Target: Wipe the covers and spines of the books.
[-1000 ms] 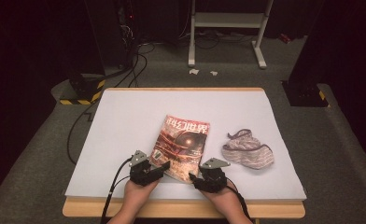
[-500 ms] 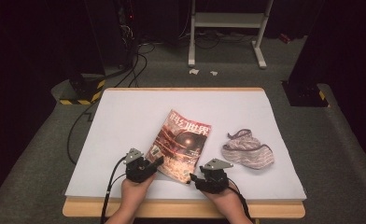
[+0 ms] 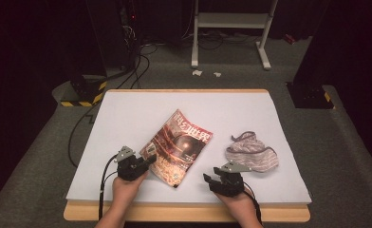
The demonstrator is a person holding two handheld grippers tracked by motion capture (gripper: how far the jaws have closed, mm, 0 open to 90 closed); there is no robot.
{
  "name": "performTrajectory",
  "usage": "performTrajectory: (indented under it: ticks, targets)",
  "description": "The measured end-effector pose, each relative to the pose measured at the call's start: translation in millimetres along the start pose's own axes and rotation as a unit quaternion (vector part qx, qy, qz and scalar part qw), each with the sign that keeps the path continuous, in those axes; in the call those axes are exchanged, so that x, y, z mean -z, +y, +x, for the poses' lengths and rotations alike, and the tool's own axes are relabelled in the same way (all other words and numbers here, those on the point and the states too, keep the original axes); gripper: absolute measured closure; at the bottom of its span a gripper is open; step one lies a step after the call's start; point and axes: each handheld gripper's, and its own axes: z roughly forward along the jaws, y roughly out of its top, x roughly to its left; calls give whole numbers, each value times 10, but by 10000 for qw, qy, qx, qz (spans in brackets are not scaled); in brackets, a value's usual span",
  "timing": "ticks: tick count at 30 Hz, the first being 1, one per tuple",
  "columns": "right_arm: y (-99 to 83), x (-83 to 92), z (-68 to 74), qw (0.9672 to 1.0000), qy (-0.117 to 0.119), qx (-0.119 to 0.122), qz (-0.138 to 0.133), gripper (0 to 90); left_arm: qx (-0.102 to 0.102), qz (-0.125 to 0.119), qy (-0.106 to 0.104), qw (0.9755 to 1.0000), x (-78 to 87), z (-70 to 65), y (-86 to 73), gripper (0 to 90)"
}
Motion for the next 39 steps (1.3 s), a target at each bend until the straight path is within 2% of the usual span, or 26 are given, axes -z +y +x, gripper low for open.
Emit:
performTrajectory:
  ticks: [5, 10, 14, 20, 24, 28, 31, 34, 39]
  targets:
    - [-20, 33, -28, 10000, -41, -42, -19, 469, 2, -66, 76, 9999, -5, 9, 18, 823]
    - [-27, 71, -53, 9999, -89, -72, -72, 465, -327, -263, 126, 9990, 51, -63, 84, 838]
    - [-27, 87, -65, 9999, -104, -85, -104, 464, -469, -441, 128, 9978, 115, -112, 126, 840]
    - [-29, 98, -73, 9998, -113, -72, -118, 462, -745, -761, 256, 9940, 278, -161, 218, 841]
    - [-27, 98, -74, 9998, -115, -66, -125, 462, -788, -957, 303, 9918, 372, -167, 274, 842]
    - [-24, 106, -68, 9998, -109, -77, -135, 464, -835, -1027, 333, 9906, 408, -158, 333, 843]
    - [-16, 132, -70, 9997, -118, -101, -183, 466, -943, -1054, 343, 9894, 432, -183, 383, 843]
    - [-10, 146, -84, 9996, -144, -123, -226, 468, -1045, -1119, 345, 9876, 445, -218, 448, 843]
    - [-8, 165, -100, 9994, -139, -145, -266, 470, -1190, -1251, 489, 9838, 478, -232, 592, 843]
